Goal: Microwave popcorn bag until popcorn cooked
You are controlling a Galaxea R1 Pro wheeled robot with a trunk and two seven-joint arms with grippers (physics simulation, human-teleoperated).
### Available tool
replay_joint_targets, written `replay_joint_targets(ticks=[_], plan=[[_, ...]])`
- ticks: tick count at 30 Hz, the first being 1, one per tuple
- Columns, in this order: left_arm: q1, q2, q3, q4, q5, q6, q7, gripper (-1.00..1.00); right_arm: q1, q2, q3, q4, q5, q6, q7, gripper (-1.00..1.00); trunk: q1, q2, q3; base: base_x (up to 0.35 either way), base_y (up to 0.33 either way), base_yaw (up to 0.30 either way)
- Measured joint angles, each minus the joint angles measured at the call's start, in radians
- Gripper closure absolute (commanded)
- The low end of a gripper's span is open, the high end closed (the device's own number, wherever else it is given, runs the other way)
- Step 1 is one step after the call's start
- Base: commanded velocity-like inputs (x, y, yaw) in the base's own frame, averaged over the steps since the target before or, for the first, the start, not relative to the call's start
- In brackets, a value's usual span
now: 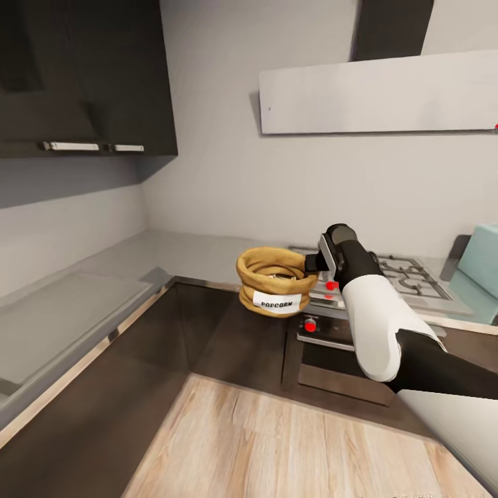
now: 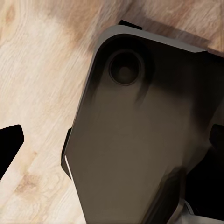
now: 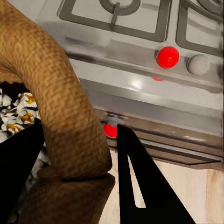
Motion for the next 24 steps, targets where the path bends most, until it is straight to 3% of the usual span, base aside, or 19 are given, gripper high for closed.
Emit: replay_joint_targets(ticks=[9, 24], plan=[[0.0, 0.0, 0.0, 0.0, 0.0, 0.0, 0.0, -1.0, 0.0, 0.001, 0.0, 0.0, -0.002, 0.0, 0.0, 1.0, 0.0, 0.0, 0.012, 0.0, 0.0, -0.18], [0.0, 0.0, 0.0, 0.0, 0.0, 0.0, 0.0, -1.0, 0.0, 0.0, -0.001, 0.002, -0.005, 0.0, 0.003, 1.0, 0.0, 0.0, 0.014, 0.0, 0.0, -0.01]])
